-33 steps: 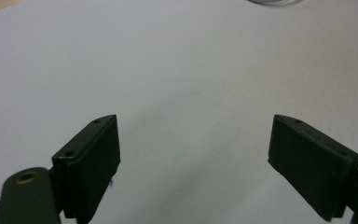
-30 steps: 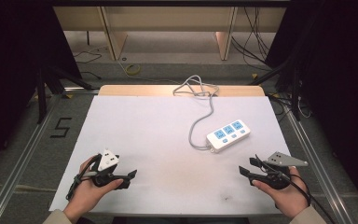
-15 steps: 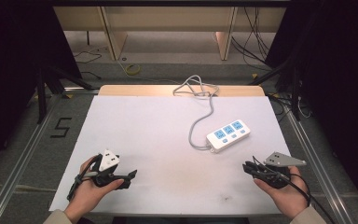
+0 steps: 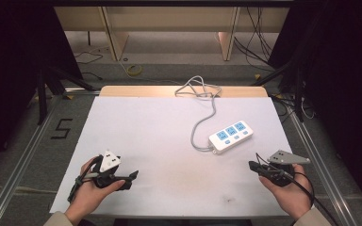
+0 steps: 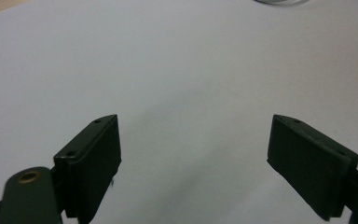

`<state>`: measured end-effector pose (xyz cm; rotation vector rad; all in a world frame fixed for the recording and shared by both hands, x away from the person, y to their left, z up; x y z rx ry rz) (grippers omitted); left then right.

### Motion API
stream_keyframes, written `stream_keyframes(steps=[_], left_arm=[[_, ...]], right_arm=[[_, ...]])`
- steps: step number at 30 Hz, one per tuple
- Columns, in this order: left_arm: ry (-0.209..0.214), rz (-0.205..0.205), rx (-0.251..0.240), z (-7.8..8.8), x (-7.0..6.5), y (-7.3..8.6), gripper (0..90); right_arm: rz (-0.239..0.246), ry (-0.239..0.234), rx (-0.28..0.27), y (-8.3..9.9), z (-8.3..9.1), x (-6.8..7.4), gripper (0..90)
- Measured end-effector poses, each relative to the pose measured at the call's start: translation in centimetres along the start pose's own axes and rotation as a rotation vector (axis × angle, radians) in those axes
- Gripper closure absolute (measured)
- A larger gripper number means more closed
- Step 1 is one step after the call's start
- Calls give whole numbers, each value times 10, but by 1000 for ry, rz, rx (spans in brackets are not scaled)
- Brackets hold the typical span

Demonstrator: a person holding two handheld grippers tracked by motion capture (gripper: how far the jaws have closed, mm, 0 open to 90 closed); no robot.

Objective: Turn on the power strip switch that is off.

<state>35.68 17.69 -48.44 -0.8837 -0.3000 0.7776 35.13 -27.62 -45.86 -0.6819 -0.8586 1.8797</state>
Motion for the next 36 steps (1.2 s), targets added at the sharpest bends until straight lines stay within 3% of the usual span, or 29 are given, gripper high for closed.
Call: stream_keyframes(steps=[36], left_arm=[[3, -5, 7, 0, -1, 0, 172]], right_arm=[[3, 17, 48, -21, -13, -4, 900]])
Point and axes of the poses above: each handheld gripper's, and its own axes: z roughly backward along the jaws, y roughly out of its underside, x roughly to its left, the point moved 5 cm from there along -z, roughly forward along the jaws, and after that the axes turned 12 degrees about y, right-handed, at the moved point
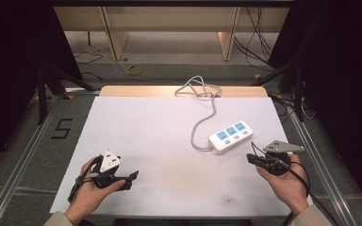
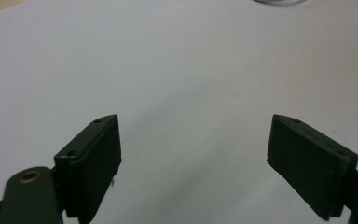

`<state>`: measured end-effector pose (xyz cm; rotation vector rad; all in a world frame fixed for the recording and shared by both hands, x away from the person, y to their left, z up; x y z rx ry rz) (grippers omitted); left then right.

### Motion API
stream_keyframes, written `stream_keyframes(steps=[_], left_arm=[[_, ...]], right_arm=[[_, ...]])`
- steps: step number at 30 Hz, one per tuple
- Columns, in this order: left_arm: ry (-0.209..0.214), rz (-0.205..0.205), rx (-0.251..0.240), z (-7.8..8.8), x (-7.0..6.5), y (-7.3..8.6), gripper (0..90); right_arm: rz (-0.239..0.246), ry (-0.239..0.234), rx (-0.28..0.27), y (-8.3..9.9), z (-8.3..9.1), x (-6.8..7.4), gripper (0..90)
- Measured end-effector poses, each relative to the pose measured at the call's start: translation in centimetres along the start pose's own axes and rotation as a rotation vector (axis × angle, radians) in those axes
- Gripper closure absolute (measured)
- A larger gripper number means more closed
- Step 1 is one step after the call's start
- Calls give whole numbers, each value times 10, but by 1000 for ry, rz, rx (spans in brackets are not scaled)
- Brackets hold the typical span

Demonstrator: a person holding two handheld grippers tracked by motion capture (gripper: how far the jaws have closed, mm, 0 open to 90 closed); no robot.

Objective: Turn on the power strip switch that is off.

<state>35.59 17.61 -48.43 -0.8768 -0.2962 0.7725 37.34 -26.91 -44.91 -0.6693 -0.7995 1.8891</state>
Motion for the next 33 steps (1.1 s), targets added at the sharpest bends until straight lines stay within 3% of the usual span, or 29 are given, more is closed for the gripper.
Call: stream_keyframes(steps=[33], left_arm=[[1, -4, 1, 0, 0, 0, 173]], right_arm=[[-3, 21, 33, -26, -22, -6, 900]])
Point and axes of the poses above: each handheld gripper's, and its own axes: z roughly backward along the jaws, y roughly out of its underside, x roughly to its left, the point moved 5 cm from there along -z, roughly forward along the jaws, and after that the axes turned 12 degrees about y, right-handed, at the moved point
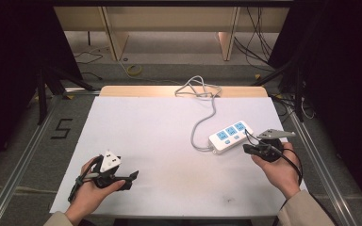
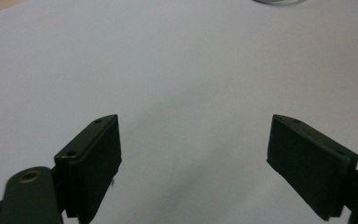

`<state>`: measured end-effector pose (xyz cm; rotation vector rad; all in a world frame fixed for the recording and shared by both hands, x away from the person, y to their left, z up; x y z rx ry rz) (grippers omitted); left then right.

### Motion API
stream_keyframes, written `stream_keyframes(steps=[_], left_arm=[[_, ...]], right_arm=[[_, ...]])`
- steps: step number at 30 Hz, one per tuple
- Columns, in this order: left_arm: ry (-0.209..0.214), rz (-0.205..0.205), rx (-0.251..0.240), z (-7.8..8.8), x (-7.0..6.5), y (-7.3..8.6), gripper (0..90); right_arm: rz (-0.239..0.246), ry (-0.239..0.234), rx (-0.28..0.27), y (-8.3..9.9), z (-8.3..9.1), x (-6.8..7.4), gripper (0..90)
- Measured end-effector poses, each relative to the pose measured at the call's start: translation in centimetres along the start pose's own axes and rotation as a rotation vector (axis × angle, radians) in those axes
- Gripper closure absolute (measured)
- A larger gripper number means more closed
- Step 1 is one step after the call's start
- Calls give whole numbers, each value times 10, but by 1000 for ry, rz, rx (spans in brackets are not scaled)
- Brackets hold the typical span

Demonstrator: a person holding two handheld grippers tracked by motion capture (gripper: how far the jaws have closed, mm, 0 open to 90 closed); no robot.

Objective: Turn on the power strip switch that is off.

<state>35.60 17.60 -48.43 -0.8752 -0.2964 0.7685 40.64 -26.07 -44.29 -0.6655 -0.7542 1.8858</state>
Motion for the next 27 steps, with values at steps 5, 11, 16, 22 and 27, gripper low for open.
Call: stream_keyframes(steps=[5, 11, 16, 22, 27], left_arm=[[-2, 4, -3, 0, 0, 0, 172], [-1, 4, -1, 0, 0, 0, 172], [2, 0, -1, 0, -1, 0, 173], [2, 1, 2, -1, -1, 0, 174], [-2, 2, 3, 0, 0, 0, 174]], right_arm=[[-3, 0, 6, -2, -2, 0, 900], [0, -2, 13, -5, -6, 0, 900], [-8, -1, 23, -6, -8, -2, 900], [-14, 0, 27, -9, -10, -3, 900], [-14, 1, 28, -11, -12, -3, 900]])
Point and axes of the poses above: each handheld gripper's, and its own axes: z roughly backward along the jaws, y roughly out of its underside, x roughly to its left, the point moved 5 cm from there along -z, roughly forward along the jaws, and after that the axes turned 12 degrees about y, right-handed, at the moved point
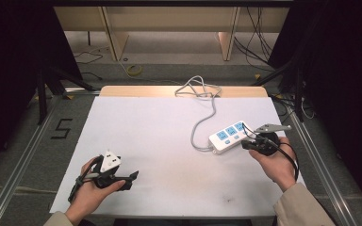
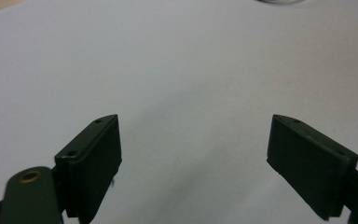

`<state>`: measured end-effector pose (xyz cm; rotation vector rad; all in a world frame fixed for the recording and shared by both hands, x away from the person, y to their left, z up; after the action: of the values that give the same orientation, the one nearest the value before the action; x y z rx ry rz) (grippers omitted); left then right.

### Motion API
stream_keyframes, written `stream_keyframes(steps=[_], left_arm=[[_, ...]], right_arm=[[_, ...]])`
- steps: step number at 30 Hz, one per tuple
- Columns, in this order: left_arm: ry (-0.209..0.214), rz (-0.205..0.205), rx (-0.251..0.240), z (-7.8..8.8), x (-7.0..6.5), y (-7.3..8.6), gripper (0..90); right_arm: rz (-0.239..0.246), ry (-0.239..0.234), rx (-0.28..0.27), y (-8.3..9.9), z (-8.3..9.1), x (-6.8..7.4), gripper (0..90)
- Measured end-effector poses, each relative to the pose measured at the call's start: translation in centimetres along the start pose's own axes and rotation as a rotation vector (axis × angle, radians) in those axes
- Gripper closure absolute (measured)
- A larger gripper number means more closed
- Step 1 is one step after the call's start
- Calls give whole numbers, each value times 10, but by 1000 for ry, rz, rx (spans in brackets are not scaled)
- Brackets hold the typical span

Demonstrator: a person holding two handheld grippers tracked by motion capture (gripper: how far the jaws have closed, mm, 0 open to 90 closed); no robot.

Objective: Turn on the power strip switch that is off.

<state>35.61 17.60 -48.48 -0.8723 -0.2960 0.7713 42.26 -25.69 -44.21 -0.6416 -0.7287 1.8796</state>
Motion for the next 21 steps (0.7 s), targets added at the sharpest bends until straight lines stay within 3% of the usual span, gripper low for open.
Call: stream_keyframes(steps=[21], left_arm=[[2, -2, 0, 0, -1, 0, 175]], right_arm=[[2, 3, 15, -7, -9, 0, 900]])
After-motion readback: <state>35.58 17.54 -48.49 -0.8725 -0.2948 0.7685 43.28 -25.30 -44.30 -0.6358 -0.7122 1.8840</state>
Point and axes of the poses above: each handheld gripper's, and its own axes: z roughly backward along the jaws, y roughly out of its underside, x roughly to its left, the point moved 5 cm from there along -z, roughly forward along the jaws, and after that the axes turned 12 degrees about y, right-handed, at the moved point
